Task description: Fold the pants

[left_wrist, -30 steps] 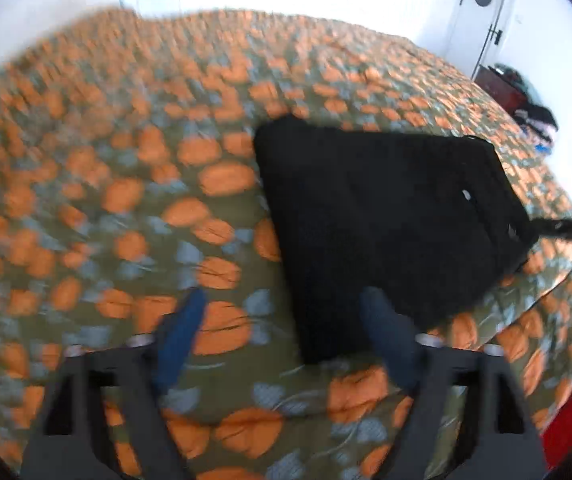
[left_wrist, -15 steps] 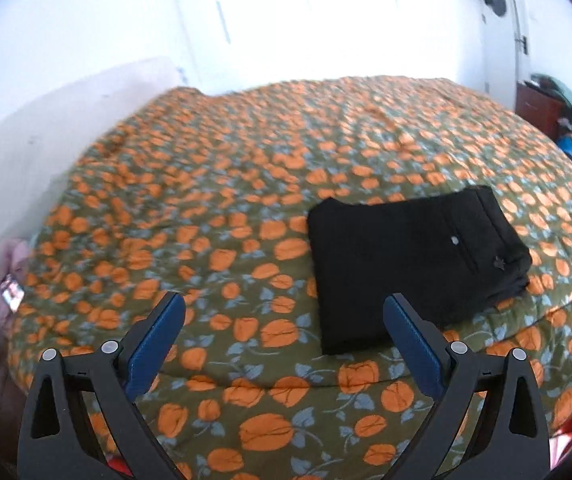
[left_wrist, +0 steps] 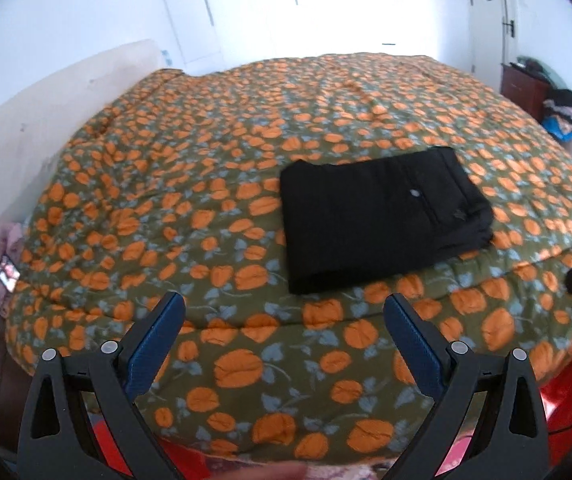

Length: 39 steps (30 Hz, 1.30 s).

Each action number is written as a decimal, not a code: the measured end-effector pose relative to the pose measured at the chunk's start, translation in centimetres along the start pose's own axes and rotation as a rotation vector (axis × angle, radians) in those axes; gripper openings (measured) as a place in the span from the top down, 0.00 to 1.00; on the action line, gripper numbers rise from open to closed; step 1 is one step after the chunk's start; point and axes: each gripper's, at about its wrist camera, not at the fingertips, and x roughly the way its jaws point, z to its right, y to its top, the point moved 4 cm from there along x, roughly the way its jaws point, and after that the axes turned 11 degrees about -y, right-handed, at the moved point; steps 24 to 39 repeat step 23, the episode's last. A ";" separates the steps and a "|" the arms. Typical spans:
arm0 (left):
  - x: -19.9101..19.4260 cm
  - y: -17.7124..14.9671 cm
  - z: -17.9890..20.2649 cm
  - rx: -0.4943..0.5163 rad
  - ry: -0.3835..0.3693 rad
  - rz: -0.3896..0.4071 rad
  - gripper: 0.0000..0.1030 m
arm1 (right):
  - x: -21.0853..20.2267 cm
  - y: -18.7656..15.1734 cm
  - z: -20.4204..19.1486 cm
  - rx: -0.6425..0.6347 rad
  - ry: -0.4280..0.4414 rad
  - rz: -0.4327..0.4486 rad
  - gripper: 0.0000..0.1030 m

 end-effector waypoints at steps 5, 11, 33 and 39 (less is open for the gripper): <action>0.0 -0.7 0.7 -0.028 -0.061 -0.041 0.03 | -0.6 -0.7 -0.4 -0.010 -0.002 -0.011 0.00; 0.1 -1.0 1.3 -0.016 -0.078 -0.050 0.03 | -0.7 -0.6 -0.3 -0.017 -0.028 -0.008 0.00; 0.5 -1.5 0.8 -0.043 -0.076 -0.064 0.01 | -0.5 -0.6 -0.7 -0.020 -0.029 -0.010 0.00; 0.5 -1.5 0.8 -0.043 -0.076 -0.064 0.01 | -0.5 -0.6 -0.7 -0.020 -0.029 -0.010 0.00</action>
